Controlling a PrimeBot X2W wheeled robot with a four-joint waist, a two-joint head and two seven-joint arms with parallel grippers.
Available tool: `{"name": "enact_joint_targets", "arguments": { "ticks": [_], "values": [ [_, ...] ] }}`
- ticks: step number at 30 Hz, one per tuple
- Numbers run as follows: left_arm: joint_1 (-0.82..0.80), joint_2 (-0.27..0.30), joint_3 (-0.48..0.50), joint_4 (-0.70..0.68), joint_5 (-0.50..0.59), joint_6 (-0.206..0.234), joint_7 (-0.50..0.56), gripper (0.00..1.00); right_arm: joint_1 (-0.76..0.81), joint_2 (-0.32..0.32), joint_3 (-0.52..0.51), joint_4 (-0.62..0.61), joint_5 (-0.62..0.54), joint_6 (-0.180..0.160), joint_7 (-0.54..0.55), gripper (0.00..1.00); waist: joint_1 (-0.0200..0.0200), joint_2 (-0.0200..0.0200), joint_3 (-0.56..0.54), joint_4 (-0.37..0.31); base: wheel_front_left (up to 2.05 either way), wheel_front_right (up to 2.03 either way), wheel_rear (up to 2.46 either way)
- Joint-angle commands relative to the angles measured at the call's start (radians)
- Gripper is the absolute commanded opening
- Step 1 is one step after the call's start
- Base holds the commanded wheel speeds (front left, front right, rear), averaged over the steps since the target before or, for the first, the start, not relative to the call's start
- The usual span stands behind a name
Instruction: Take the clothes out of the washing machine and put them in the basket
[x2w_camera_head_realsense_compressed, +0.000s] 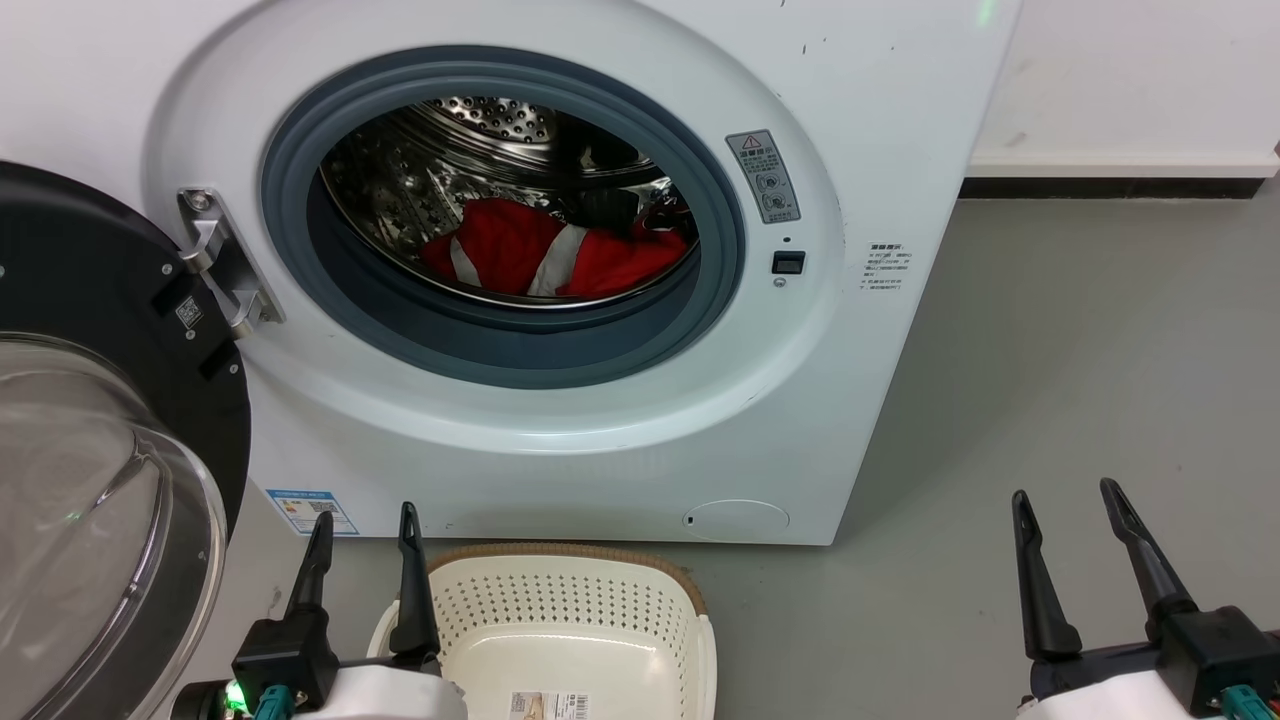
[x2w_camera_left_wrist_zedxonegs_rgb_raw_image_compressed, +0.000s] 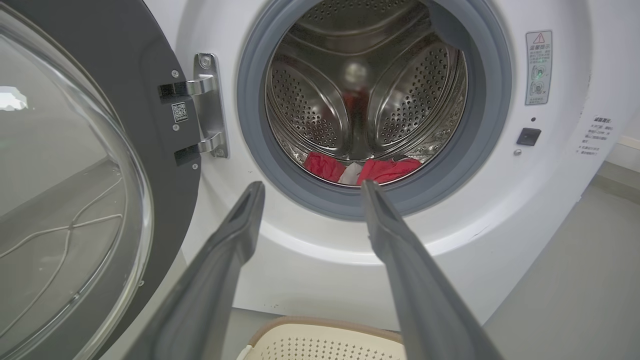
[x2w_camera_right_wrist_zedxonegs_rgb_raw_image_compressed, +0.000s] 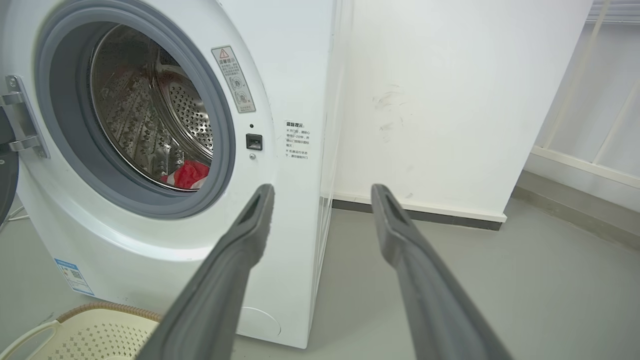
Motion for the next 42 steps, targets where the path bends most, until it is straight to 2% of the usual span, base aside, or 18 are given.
{"name": "enact_joint_targets", "arguments": {
  "ticks": [1, 18, 26, 33, 42],
  "values": [
    [0.009, 0.001, 0.003, 0.002, 0.002, 0.003, -0.006, 1.00, 0.013, 0.001, -0.001, 0.002, 0.008, 0.000, -0.002, 1.00, 0.0000, 0.0000, 0.000, 0.000, 0.00, 0.00, 0.00],
    [0.003, 0.001, 0.004, 0.013, 0.004, 0.005, -0.006, 1.00, 0.006, 0.001, -0.003, 0.015, 0.019, 0.000, -0.002, 1.00, 0.0000, 0.0000, 0.001, -0.002, 0.00, 0.00, 0.00],
    [-0.074, 0.001, 0.004, 0.072, 0.000, -0.021, -0.005, 1.00, -0.012, 0.001, 0.006, 0.008, 0.012, 0.000, -0.002, 1.00, 0.0000, 0.0000, 0.023, -0.012, 0.00, 0.00, 0.00],
    [-0.270, 0.013, 0.024, 0.224, 0.037, -0.083, -0.004, 1.00, -0.042, 0.001, 0.013, 0.000, 0.010, 0.000, -0.002, 1.00, 0.0000, 0.0000, 0.084, -0.046, 0.00, 0.00, 0.00],
    [-0.621, 0.091, 0.010, 0.496, 0.086, -0.143, -0.004, 1.00, -0.114, 0.001, 0.016, -0.009, 0.025, 0.000, -0.002, 1.00, 0.0000, 0.0000, 0.215, -0.118, 0.00, 0.00, 0.00]
  ]
}}
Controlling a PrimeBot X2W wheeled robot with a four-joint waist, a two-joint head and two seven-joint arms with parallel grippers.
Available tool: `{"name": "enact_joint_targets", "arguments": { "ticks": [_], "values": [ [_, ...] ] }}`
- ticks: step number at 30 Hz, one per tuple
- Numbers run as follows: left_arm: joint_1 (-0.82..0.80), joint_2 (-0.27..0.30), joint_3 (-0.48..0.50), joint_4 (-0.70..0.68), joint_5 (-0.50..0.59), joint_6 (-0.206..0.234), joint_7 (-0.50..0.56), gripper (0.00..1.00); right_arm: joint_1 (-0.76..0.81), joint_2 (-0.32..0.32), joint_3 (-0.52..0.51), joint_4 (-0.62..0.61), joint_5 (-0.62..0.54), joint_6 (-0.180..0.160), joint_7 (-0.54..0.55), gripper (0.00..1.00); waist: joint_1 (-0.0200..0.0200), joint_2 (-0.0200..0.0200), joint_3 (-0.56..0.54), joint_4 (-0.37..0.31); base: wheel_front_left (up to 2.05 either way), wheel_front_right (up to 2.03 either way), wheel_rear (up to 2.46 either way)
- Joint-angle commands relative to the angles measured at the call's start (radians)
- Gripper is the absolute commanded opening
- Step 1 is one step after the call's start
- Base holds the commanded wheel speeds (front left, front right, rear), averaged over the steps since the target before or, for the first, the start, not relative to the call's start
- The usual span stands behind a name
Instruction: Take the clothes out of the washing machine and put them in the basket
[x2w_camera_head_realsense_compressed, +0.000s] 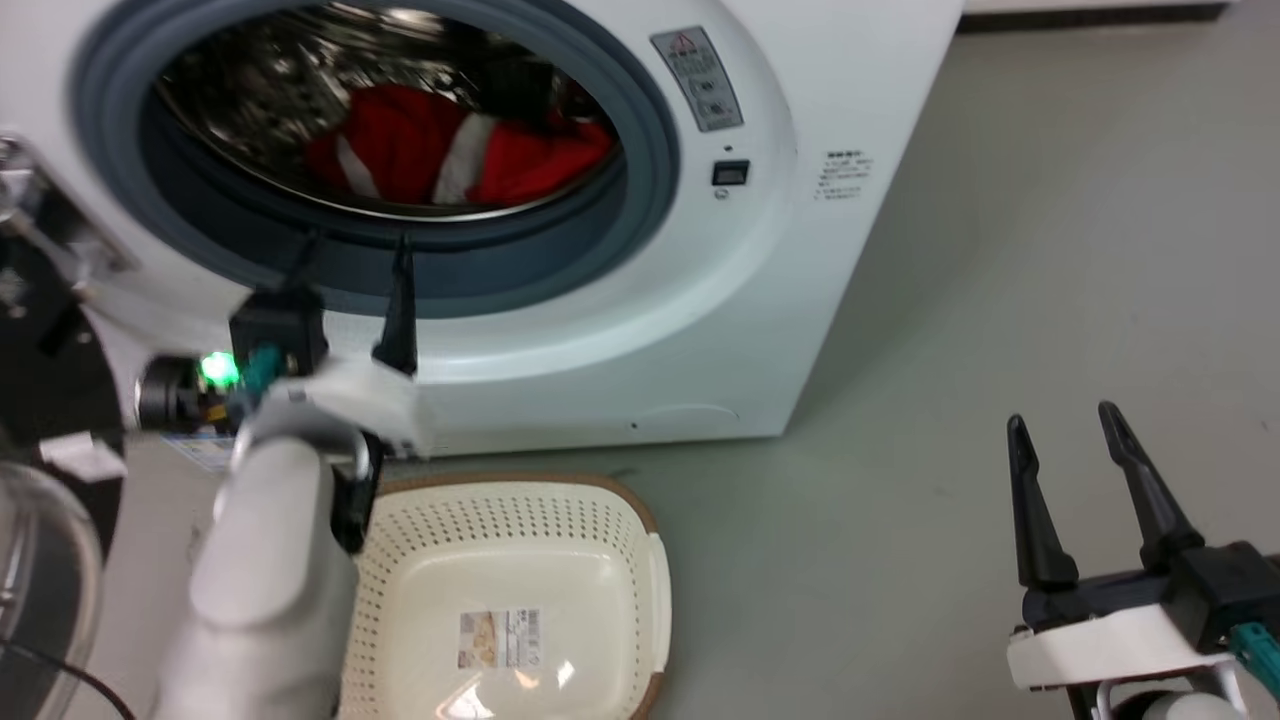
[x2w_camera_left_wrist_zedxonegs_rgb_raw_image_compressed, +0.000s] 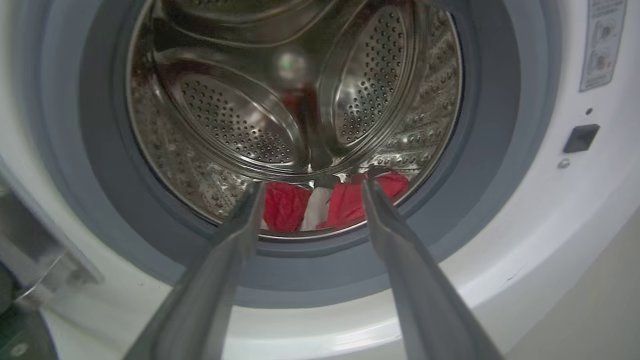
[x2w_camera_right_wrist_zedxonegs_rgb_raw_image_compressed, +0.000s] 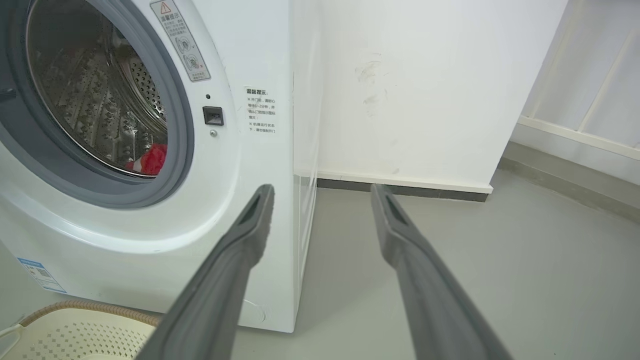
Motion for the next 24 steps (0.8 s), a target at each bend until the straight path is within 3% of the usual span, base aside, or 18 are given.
{"name": "enact_joint_targets", "arguments": {
  "ticks": [1, 12, 19, 24],
  "values": [
    [-0.060, 0.018, -0.011, 0.054, 0.010, -0.012, -0.003, 1.00, -0.025, 0.001, -0.001, -0.006, 0.007, -0.001, -0.002, 1.00, -0.0001, 0.0000, 0.057, -0.042, 0.00, 0.00, 0.00],
    [-0.492, 0.104, -0.090, 0.380, 0.019, -0.072, 0.155, 1.00, -0.129, 0.002, 0.011, -0.009, 0.062, -0.001, -0.002, 1.00, -0.0001, 0.0000, 0.232, -0.135, 0.00, 0.00, 0.00],
    [-0.711, 0.113, -0.137, 0.492, -0.089, -0.079, 0.334, 1.00, -0.192, 0.002, 0.019, -0.017, 0.098, -0.001, -0.002, 1.00, -0.0001, 0.0000, 0.354, -0.181, 0.00, 0.00, 0.00],
    [-0.830, 0.170, -0.198, 0.511, -0.190, -0.079, 0.471, 1.00, -0.221, 0.002, 0.034, -0.021, 0.126, -0.001, -0.002, 1.00, -0.0001, 0.0000, 0.428, -0.212, 0.00, 0.00, 0.00]
  ]
}}
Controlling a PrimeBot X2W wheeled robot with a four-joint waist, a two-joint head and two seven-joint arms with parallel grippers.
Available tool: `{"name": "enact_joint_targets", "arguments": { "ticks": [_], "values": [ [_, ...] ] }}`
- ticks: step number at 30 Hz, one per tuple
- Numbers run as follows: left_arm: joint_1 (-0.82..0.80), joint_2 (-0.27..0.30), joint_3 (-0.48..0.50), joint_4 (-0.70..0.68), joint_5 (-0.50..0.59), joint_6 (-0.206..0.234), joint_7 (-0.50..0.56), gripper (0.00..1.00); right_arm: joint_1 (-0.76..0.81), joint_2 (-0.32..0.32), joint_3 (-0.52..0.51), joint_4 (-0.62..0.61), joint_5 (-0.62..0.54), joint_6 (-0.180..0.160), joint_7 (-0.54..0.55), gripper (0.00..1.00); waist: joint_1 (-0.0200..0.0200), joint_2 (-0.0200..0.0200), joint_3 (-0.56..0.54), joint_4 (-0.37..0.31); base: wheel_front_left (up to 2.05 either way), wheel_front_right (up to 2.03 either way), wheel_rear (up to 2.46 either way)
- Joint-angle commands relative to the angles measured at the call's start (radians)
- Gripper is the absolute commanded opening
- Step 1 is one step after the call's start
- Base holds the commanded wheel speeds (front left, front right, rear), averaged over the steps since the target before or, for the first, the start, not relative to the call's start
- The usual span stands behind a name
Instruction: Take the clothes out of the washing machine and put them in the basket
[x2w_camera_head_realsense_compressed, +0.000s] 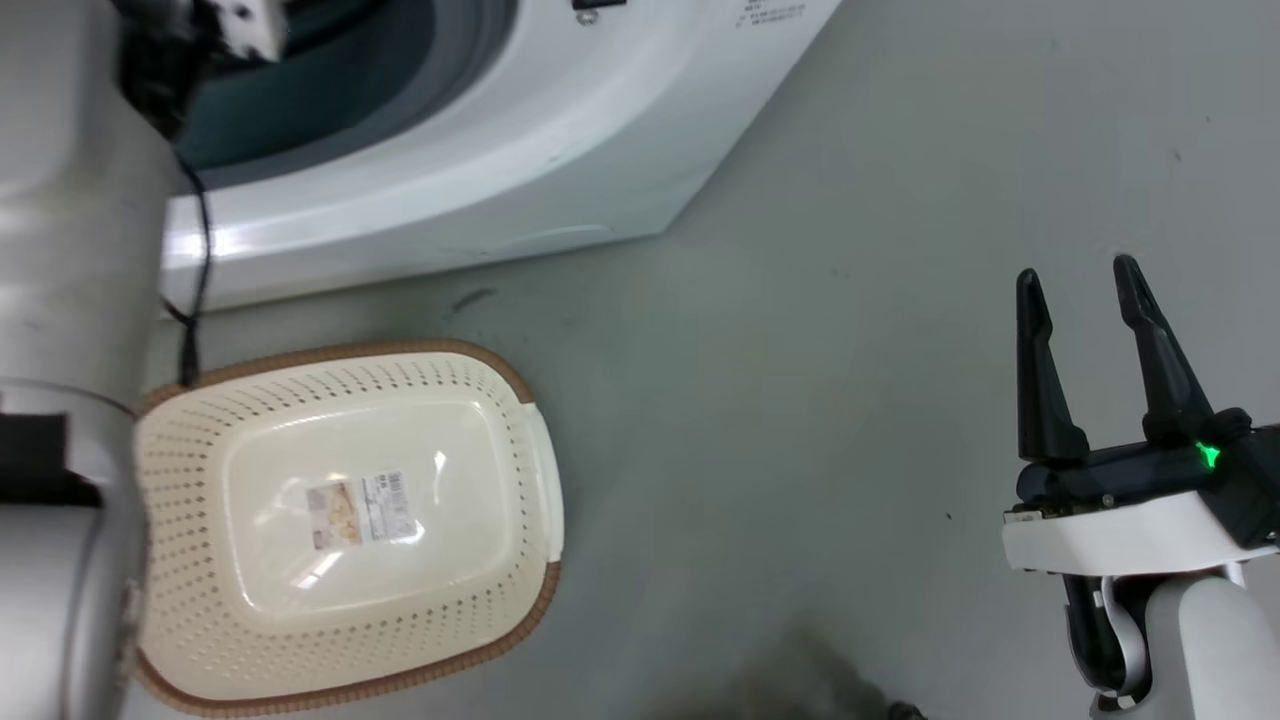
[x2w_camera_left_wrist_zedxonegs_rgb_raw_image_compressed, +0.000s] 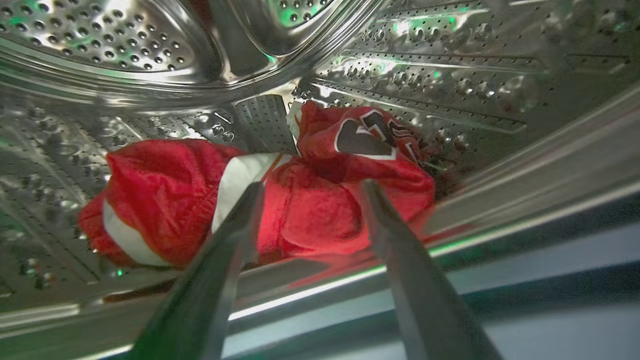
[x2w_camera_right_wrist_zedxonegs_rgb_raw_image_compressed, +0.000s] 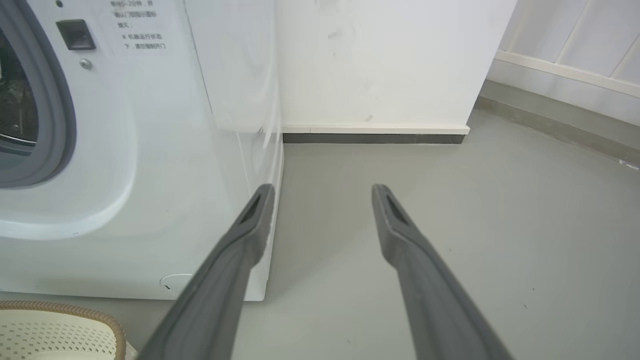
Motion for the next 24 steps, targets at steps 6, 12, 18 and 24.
{"name": "enact_joint_targets", "arguments": {
  "ticks": [6, 12, 18, 24],
  "values": [
    [-0.126, 0.065, -0.065, 0.010, -0.085, 0.000, 0.155, 1.00, -0.042, 0.002, 0.005, -0.016, 0.033, -0.001, -0.002, 1.00, -0.0003, 0.0000, 0.126, -0.052, 0.00, 0.00, 0.00],
    [-0.182, 0.097, -0.119, 0.012, -0.117, 0.001, 0.238, 1.00, -0.066, 0.003, 0.011, -0.016, 0.052, -0.001, -0.002, 1.00, -0.0003, 0.0000, 0.171, -0.065, 0.00, 0.00, 0.00],
    [-0.200, 0.117, -0.154, 0.025, -0.126, 0.000, 0.260, 1.00, -0.078, 0.003, 0.014, -0.016, 0.067, -0.001, -0.002, 1.00, -0.0003, 0.0000, 0.198, -0.074, 0.00, 0.00, 0.00],
    [-0.191, 0.110, -0.179, 0.047, -0.137, 0.000, 0.261, 1.00, -0.082, 0.003, 0.014, -0.015, 0.071, -0.001, -0.002, 1.00, -0.0003, 0.0000, 0.211, -0.075, 0.00, 0.00, 0.00]
  ]
}}
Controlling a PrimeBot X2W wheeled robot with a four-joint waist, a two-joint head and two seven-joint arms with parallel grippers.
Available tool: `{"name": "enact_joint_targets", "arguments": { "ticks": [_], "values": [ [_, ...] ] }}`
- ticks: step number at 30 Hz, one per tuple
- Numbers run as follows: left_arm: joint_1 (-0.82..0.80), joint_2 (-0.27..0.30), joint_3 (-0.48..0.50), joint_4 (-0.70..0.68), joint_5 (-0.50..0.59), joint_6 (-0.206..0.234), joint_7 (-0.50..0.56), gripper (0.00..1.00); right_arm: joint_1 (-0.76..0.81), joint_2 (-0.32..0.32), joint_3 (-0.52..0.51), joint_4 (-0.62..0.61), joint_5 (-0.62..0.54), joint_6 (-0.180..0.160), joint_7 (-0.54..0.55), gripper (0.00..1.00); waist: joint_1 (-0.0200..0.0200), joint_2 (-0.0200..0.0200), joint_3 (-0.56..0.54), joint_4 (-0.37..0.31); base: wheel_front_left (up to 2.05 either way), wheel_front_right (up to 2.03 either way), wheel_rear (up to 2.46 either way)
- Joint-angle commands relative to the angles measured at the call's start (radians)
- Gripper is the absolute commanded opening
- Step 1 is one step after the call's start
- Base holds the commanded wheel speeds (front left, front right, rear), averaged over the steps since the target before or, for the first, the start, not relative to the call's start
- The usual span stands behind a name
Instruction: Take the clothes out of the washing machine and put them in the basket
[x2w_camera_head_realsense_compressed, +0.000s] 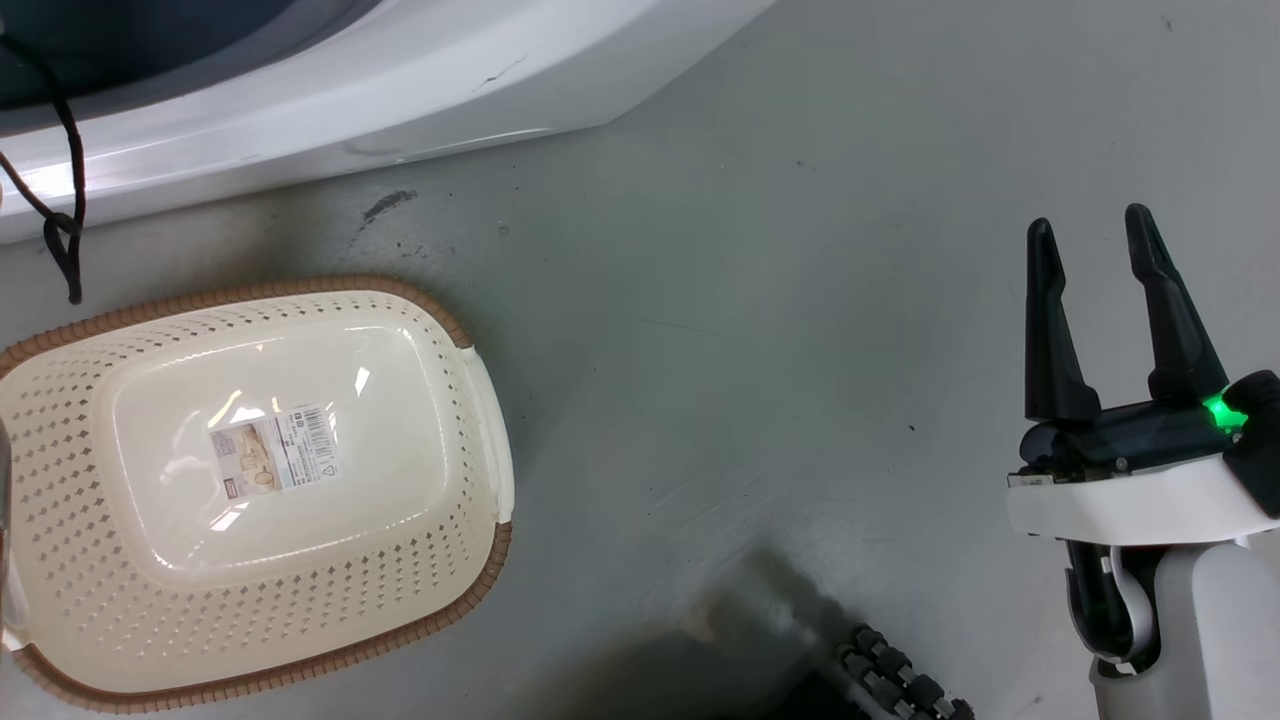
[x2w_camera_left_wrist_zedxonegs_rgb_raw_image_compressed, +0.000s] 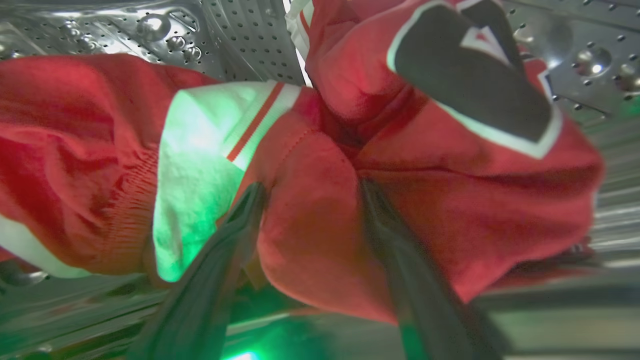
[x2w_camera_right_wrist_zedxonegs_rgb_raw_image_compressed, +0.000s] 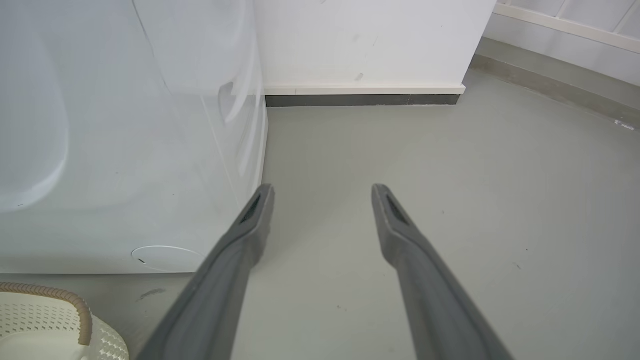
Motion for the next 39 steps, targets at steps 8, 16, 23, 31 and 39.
{"name": "enact_joint_targets", "arguments": {
  "ticks": [8, 16, 23, 31, 39],
  "values": [
    [0.017, -0.013, -0.043, 0.018, -0.041, -0.002, 0.008, 0.00, -0.020, 0.003, 0.001, -0.001, -0.002, -0.001, -0.002, 1.00, -0.0001, 0.0000, 0.000, 0.006, 0.00, 0.00, 0.00],
    [0.040, -0.013, -0.038, 0.017, -0.076, -0.001, -0.096, 0.00, -0.010, 0.003, -0.008, -0.001, -0.018, -0.001, -0.002, 1.00, -0.0001, 0.0000, -0.036, 0.025, 0.00, 0.00, 0.00],
    [0.136, -0.045, -0.042, 0.000, -0.134, -0.001, -0.264, 0.00, 0.009, 0.003, -0.011, 0.008, -0.059, -0.001, -0.002, 1.00, -0.0001, 0.0000, -0.117, 0.082, 0.00, 0.00, 0.00],
    [0.288, -0.076, -0.078, -0.046, -0.207, -0.001, -0.452, 0.00, 0.046, 0.002, -0.015, 0.020, -0.104, -0.001, -0.002, 1.00, -0.0001, 0.0000, -0.225, 0.146, 0.00, 0.00, 0.00],
    [0.443, -0.100, -0.132, -0.117, -0.275, -0.001, -0.597, 0.00, 0.114, 0.002, -0.009, 0.034, -0.147, -0.001, -0.002, 1.00, -0.0001, 0.0000, -0.342, 0.203, 0.00, 0.00, 0.00]
  ]
}}
